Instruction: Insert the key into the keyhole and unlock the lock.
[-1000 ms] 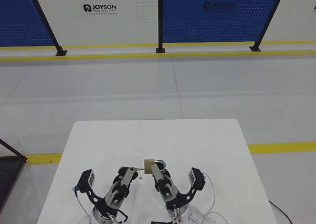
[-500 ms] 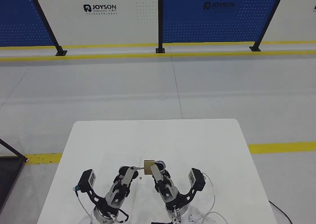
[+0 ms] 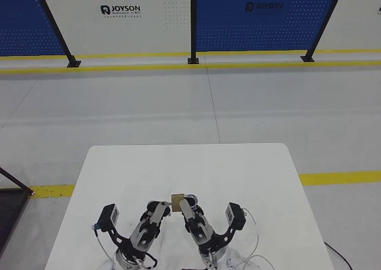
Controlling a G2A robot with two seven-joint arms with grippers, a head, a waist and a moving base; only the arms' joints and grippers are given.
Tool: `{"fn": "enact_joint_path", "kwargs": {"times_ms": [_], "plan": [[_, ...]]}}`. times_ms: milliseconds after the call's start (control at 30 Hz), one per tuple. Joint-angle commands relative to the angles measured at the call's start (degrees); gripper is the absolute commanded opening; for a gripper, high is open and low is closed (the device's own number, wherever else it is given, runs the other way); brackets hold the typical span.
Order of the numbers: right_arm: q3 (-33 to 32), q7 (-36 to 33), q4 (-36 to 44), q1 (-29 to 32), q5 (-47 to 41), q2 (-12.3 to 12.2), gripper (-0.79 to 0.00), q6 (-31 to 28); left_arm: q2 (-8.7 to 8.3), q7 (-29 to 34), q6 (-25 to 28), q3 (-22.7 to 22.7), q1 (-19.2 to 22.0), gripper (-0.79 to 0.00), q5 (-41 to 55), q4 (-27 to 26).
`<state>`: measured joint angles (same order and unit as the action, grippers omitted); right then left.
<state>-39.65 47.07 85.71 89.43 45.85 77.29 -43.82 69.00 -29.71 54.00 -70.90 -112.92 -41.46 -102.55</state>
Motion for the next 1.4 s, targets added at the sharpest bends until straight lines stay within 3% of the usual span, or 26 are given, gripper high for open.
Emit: {"fn": "enact_joint_path", "kwargs": {"times_ms": [0, 233, 267, 300, 333, 367, 667, 867, 967, 1233, 1367], "plan": [[0.1, -0.1, 0.0, -0.1, 0.0, -0.1, -0.785, 0.1, 0.05, -0.1, 0.1, 0.1, 0.0, -0.785, -0.2, 0.0], [0.5, 0.2, 0.1, -0.2, -0.1, -0.3, -0.785, 0.4, 0.15, 0.4, -0.1, 0.4, 0.2, -0.776, -0.9, 0.2], [0.5, 0.4, 0.1, -0.2, -0.1, -0.3, -0.785, 0.4, 0.16, 0.5, -0.1, 0.4, 0.2, -0.551, -0.9, 0.2], [0.4, 0.7, 0.1, -0.2, 0.0, -0.4, -0.785, 0.5, 0.17, 0.5, -0.2, 0.3, 0.2, -0.265, -0.9, 0.3], [0.4, 0.9, 0.1, -0.1, 0.0, -0.4, -0.785, 0.4, 0.18, 0.5, -0.2, 0.3, 0.1, -0.052, -0.9, 0.3], [0.4, 1.1, 0.1, -0.1, 0.0, -0.4, -0.785, 0.4, 0.19, 0.5, -0.3, 0.3, 0.1, -0.006, -0.9, 0.3], [-1.1, 1.5, 1.5, 1.8, 1.0, -1.2, -0.785, 1.2, 0.01, -0.8, 0.5, -2.4, -0.5, -0.009, -1.9, 0.6], [-3.6, -3.0, 4.5, 4.6, 2.5, -2.4, -0.785, 1.4, -0.79, 1.1, 4.0, -5.0, -0.4, -0.092, -4.4, 1.0], [-5.9, -8.1, 6.7, 6.1, 2.0, -3.4, -0.785, 0.2, -2.23, 3.9, 4.0, -4.5, -0.4, -0.003, -5.9, -0.1], [-12.2, -20.8, 12.2, 10.5, -1.4, -6.0, -0.785, -1.1, -8.19, 12.0, 4.0, -3.4, -1.2, 0.000, 2.6, -1.3], [-13.4, -23.1, 13.3, 11.4, -1.3, -6.5, -0.785, -0.6, -8.70, 12.8, 4.0, -3.5, -1.4, 0.000, 4.2, -1.2]]}}
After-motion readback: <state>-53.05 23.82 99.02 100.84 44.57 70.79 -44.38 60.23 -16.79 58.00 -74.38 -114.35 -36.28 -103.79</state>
